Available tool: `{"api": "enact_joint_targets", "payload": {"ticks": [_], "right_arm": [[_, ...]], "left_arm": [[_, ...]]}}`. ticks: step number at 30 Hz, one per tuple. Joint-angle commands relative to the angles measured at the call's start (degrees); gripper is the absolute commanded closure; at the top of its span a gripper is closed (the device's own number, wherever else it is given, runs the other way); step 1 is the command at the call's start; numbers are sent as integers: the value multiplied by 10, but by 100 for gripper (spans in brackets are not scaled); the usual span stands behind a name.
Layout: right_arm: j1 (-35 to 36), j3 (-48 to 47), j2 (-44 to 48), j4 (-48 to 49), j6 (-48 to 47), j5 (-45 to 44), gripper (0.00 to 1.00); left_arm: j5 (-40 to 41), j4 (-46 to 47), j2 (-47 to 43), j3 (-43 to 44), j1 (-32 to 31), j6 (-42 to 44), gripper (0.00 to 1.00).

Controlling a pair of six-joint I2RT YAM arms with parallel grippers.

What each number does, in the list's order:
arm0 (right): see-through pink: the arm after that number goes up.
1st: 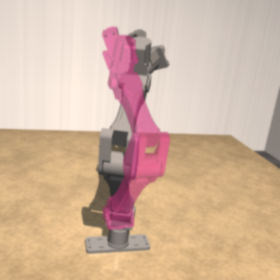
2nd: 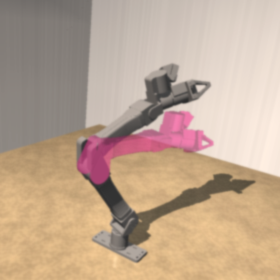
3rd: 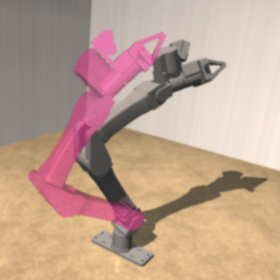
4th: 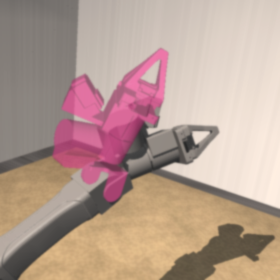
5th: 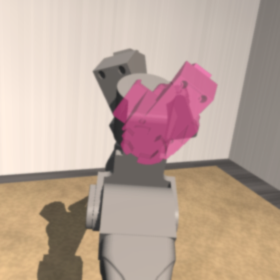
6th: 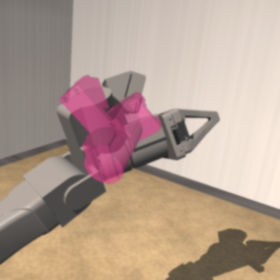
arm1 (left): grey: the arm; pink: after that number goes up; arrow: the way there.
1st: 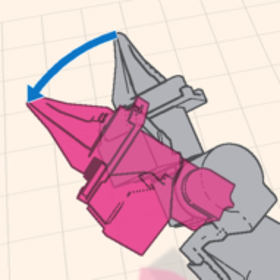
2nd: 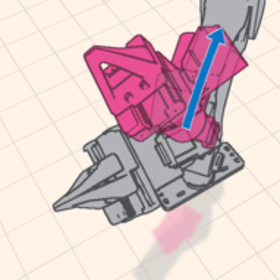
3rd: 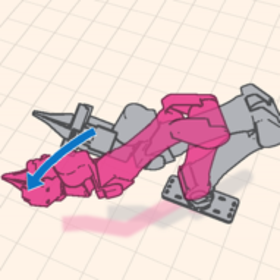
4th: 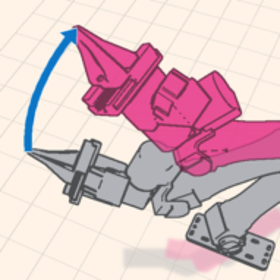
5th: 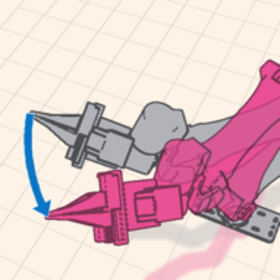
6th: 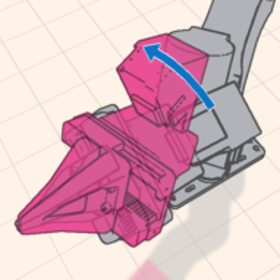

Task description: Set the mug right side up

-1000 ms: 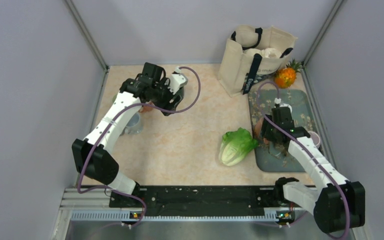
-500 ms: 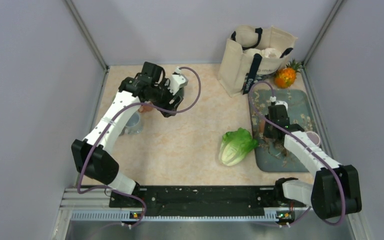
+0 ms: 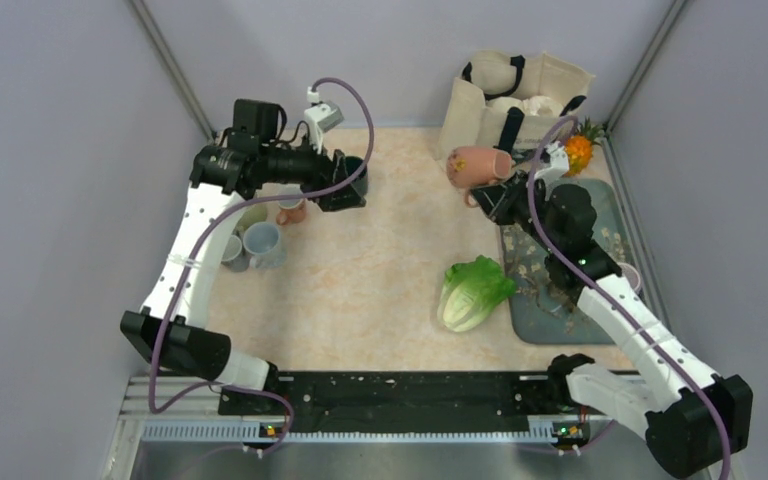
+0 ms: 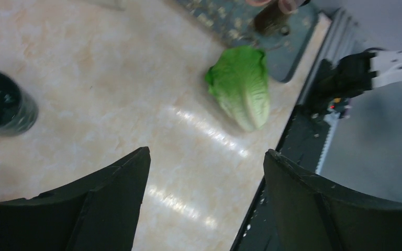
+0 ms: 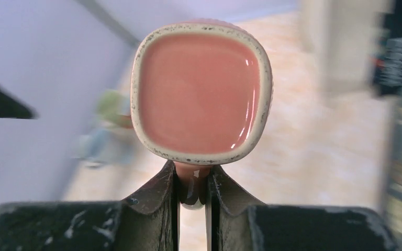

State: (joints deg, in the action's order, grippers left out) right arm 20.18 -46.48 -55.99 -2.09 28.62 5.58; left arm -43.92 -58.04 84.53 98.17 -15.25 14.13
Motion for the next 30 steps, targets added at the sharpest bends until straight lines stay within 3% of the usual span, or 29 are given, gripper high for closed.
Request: {"api": "enact_joint_targets", "payload": {"ticks": [1,4,6,9,20,24,26,29,30], "right_arm": [[29,10,-7,318,181,125,100],[63,17,-29,415,231,132,100],[79,20,-46,480,268,142,100],[99,12,-63,526,299,149,100],[154,-15,-118,550,319,157,100],[159,-19,-137,566,331,159,100],[161,-27,-148,569,331,164,100],[167,-33,-164,576,334,171,100],[167,-33,-167,575,334,172,100]], "left_arm": [[-200,136,-26,21,4,-166,15],[-218,249,-19,5,2,-290,14],[-205,286,-12,0,-4,-324,14],[-197,310,-3,2,-15,-346,16],[-194,334,26,38,-48,-371,29],[-202,336,27,46,-53,-371,46],[-206,340,27,38,-56,-376,63],[-222,373,29,19,-58,-405,98],[-222,377,28,14,-57,-410,100]]}}
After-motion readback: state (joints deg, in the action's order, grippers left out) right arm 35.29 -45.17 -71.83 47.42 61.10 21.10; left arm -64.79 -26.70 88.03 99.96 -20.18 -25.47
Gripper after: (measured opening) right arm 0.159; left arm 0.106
